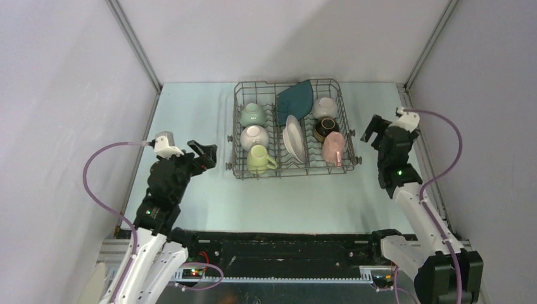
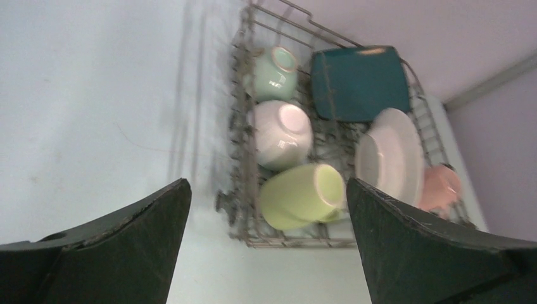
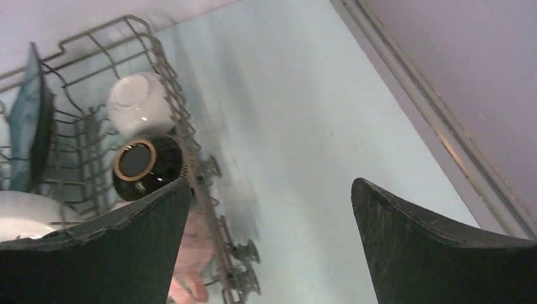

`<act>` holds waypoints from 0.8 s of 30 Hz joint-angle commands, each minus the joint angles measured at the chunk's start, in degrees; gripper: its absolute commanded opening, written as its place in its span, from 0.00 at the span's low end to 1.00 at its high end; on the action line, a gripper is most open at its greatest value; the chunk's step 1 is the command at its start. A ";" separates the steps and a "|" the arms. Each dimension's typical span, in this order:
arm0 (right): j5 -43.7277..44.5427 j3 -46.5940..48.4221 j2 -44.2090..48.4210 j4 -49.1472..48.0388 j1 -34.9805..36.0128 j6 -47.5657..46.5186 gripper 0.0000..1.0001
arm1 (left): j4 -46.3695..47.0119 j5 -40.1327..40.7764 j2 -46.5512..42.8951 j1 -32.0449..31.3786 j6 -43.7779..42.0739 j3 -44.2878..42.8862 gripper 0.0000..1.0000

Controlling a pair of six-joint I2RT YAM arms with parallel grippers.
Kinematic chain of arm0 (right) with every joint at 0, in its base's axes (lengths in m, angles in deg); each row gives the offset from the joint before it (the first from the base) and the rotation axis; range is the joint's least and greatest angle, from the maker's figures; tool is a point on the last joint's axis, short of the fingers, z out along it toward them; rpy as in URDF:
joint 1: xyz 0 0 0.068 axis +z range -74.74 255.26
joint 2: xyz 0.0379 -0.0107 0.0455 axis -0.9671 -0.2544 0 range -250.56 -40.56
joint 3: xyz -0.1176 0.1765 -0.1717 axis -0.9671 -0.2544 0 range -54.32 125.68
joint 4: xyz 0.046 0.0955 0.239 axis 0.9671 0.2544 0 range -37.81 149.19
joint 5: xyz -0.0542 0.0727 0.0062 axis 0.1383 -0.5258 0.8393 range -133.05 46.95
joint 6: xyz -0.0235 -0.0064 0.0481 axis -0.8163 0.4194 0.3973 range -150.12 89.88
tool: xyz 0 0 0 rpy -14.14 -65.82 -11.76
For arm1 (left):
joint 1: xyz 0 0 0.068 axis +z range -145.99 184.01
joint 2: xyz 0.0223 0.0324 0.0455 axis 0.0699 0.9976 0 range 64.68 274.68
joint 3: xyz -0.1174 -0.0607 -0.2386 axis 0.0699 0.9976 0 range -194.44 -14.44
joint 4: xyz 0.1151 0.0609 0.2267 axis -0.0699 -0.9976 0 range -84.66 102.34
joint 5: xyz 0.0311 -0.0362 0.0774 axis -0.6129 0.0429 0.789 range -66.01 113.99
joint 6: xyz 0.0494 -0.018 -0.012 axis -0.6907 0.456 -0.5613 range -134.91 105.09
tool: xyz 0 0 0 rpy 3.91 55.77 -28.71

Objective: Load the mixed dishes into the dish rack

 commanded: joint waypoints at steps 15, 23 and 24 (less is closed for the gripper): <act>-4.48 -26.89 -12.91 -48.94 -8.27 -6.42 0.96 | 59.41 19.13 24.41 16.29 -14.91 25.97 1.00; -7.37 -30.45 -20.40 -63.87 -3.79 -12.58 0.97 | 60.69 10.06 24.04 18.74 -18.09 26.31 1.00; -7.05 -30.53 -19.98 -62.86 -3.72 -12.41 0.97 | 59.66 11.75 21.53 18.71 -18.47 27.08 1.00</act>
